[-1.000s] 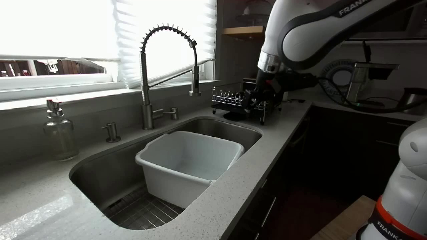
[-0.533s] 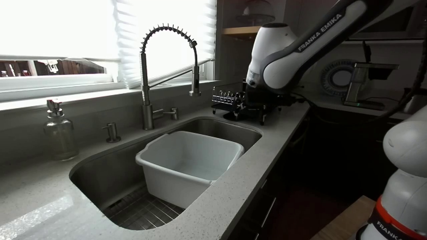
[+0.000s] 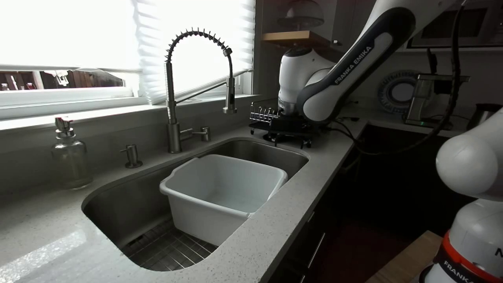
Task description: Move the white tub to the left side of the sink
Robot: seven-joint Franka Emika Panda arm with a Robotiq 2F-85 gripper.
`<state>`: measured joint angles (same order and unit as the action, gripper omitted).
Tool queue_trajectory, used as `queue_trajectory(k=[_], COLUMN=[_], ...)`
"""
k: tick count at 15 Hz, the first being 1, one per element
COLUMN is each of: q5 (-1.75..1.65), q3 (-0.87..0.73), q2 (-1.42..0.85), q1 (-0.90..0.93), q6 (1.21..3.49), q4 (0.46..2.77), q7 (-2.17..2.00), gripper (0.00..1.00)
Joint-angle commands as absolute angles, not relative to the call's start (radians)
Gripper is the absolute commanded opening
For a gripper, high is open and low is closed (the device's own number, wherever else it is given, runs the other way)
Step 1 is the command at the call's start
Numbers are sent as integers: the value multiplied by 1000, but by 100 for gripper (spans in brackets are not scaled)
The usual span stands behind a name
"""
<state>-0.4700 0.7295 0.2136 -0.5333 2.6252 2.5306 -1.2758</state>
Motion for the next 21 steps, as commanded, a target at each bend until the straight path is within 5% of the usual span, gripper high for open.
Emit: queue_trajectory(k=[1, 21], q5=[-474, -658], q3=[733, 746], q2=[203, -84], q1=[-539, -594], q6=[2624, 2577], q4=[2522, 2360], q7=[-1278, -1577], gripper=[100, 100])
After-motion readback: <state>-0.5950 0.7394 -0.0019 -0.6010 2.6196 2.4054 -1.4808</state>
